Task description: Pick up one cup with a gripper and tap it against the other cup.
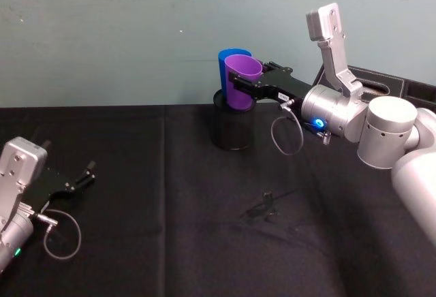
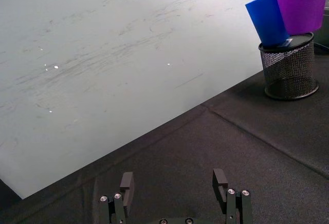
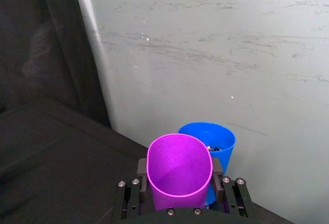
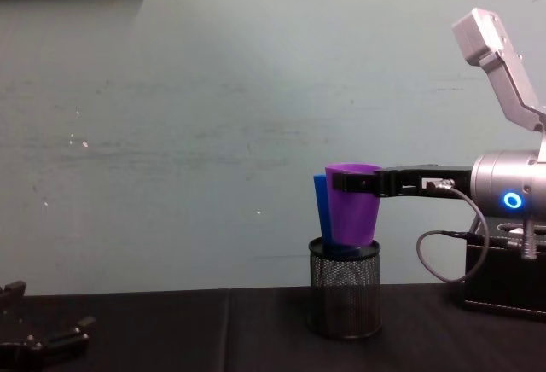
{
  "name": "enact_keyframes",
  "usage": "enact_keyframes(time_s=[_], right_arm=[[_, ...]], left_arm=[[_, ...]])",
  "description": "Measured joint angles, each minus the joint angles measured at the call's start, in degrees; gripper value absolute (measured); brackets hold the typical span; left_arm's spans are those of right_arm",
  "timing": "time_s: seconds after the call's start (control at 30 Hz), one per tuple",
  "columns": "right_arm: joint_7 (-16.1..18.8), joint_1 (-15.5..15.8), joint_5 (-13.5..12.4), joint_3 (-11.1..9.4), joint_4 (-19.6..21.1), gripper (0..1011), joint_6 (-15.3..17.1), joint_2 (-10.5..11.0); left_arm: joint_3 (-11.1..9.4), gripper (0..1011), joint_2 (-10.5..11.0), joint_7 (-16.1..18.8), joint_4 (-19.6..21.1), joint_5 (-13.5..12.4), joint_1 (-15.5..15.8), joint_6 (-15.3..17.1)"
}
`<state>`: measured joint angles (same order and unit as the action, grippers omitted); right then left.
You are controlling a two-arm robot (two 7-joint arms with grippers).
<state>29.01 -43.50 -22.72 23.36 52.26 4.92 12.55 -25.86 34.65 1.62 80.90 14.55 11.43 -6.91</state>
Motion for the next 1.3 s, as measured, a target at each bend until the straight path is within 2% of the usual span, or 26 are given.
enact_keyframes(time_s=[1.3], right_arm=[[-0.1, 0.1, -0.1, 0.1, 0.2, 707, 0.1, 0.0]], left_arm=[[0.0, 1000, 0.0, 0.0, 0.0, 0.0, 0.0, 0.0]])
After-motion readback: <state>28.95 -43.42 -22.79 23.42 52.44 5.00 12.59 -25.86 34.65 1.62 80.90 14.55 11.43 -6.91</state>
